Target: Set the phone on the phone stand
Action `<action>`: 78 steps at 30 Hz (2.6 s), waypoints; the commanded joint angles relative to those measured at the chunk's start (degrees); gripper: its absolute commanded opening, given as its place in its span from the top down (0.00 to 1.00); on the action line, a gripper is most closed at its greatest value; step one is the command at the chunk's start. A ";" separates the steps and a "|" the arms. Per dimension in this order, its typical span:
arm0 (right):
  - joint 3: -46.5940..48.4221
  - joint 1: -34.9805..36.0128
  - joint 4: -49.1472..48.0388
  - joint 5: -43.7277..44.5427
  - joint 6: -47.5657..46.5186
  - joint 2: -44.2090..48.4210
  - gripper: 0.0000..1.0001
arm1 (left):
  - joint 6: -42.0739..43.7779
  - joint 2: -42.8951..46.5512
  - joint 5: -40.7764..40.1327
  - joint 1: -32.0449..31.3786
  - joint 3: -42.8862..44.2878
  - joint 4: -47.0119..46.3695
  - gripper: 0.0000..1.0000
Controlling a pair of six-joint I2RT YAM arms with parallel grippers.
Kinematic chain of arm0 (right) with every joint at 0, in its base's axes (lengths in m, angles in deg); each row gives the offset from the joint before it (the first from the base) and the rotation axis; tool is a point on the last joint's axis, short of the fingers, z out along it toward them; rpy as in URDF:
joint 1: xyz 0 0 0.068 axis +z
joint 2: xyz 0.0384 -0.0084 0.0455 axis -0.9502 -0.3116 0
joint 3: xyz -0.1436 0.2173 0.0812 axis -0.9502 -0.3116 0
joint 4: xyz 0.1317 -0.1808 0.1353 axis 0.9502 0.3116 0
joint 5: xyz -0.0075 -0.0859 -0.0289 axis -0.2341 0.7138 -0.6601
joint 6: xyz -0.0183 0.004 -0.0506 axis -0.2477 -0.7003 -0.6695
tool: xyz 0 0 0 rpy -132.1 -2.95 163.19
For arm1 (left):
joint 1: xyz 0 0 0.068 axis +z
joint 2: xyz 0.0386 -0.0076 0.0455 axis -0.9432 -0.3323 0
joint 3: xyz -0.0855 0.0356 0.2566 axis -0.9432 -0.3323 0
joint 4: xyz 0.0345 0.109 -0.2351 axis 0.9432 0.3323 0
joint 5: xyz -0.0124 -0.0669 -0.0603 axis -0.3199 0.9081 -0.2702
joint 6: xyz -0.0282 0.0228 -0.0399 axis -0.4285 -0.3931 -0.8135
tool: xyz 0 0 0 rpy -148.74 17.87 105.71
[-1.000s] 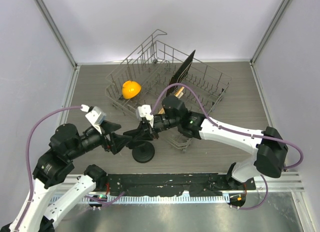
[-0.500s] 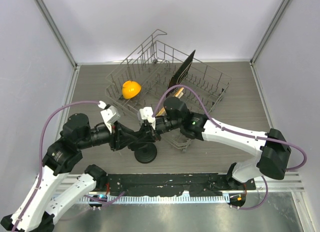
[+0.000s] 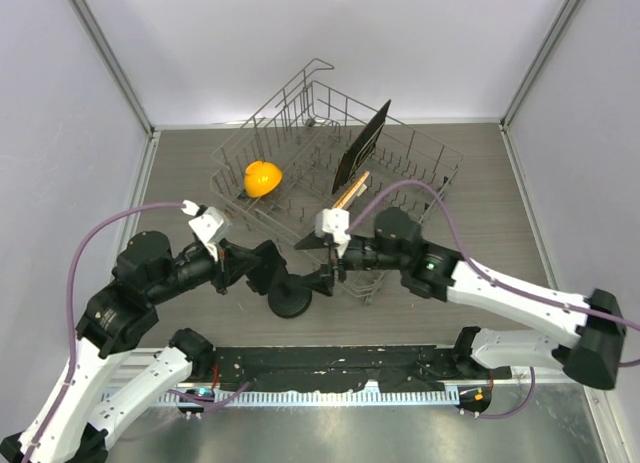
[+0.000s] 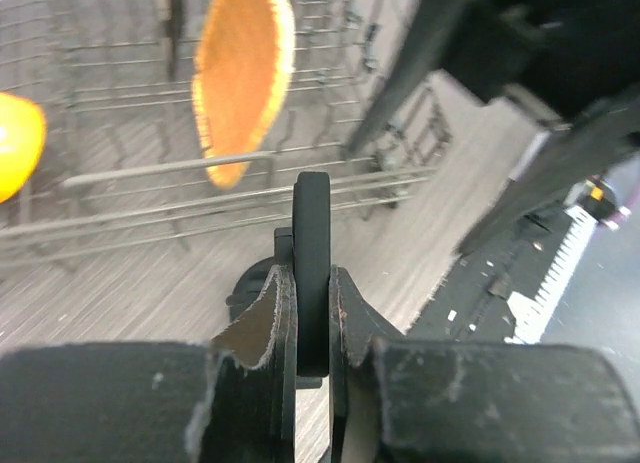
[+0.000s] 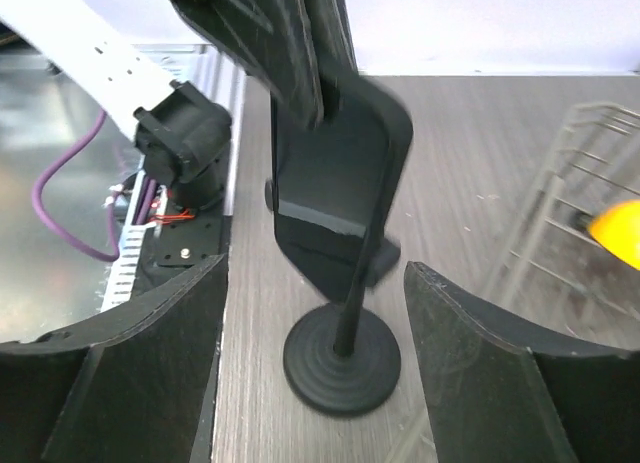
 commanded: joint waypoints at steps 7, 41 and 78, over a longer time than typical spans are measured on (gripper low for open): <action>-11.05 0.32 -2.71 12.02 8.18 21.41 0.22 | -3.97 1.90 -30.08 0.28 5.27 1.80 1.00; -16.34 0.32 2.48 12.11 13.19 30.74 0.22 | -26.63 -4.51 -99.60 0.37 12.66 21.73 1.00; -15.90 0.32 3.09 12.46 14.25 28.54 0.22 | -40.71 -0.03 -107.42 0.37 6.07 29.56 1.00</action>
